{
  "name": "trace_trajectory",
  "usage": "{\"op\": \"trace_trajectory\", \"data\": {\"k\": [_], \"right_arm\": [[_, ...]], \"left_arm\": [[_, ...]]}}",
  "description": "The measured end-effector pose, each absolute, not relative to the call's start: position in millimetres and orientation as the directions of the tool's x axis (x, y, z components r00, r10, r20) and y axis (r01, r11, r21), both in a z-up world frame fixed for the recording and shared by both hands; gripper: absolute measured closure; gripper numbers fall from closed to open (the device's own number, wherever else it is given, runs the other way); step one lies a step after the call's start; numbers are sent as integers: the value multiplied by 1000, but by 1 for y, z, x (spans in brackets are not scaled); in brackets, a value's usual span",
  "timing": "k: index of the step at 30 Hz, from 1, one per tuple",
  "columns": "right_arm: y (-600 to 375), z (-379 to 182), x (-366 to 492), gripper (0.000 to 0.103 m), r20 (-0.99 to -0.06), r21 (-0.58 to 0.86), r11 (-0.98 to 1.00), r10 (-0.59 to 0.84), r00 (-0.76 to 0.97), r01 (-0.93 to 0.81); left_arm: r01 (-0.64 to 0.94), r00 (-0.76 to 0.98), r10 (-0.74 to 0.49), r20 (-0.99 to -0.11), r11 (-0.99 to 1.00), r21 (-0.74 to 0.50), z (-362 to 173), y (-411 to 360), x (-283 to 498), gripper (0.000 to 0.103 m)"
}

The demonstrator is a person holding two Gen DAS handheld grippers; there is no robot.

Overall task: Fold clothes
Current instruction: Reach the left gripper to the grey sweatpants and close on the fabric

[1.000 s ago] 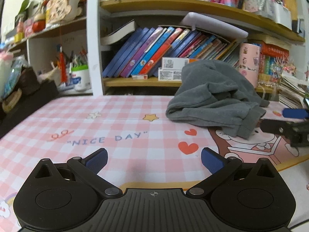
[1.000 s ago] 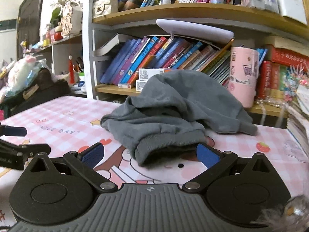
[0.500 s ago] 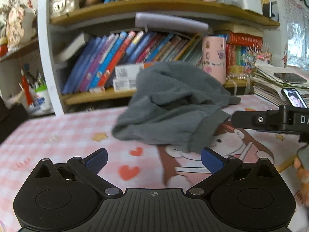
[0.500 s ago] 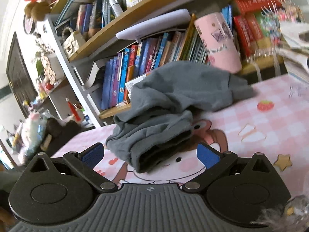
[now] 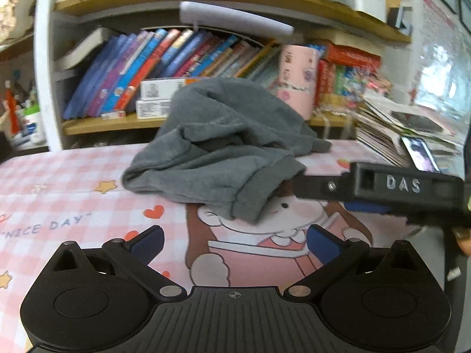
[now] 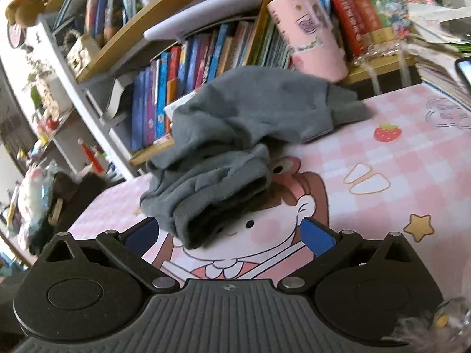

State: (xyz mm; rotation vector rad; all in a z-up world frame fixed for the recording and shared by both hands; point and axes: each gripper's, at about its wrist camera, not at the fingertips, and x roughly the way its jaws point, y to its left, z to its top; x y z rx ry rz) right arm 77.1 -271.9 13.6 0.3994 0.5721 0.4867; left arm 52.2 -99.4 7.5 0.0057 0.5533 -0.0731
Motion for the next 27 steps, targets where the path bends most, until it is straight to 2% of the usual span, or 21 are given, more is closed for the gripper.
{"op": "trace_trajectory", "data": {"k": [3,8,15,20,24,27], "right_arm": [[-273,13,76,0,-398,497,799,557,729,-339],[-272,16,72,0,-356,498,774,593,722,-390],[-282,13,78,0,-306,618,668,690,656,-414],[-295,4,88,3,-298,738,586,728,618,-335],[-295,2,89,5,-277,766,549,752,598,-335],[-295,3,88,7,-270,762,550,749,605,-341]], "left_arm": [[57,842,-26,-538,997,42,8,-105,56,0],[79,820,-34,-571,995,53,6,-107,59,0],[143,839,-96,-536,989,46,4,-109,60,0],[154,840,-58,-540,979,134,-4,-112,69,0],[187,834,-39,-550,959,216,-8,-116,79,0],[216,853,-23,-522,925,312,-7,-126,89,0]]}}
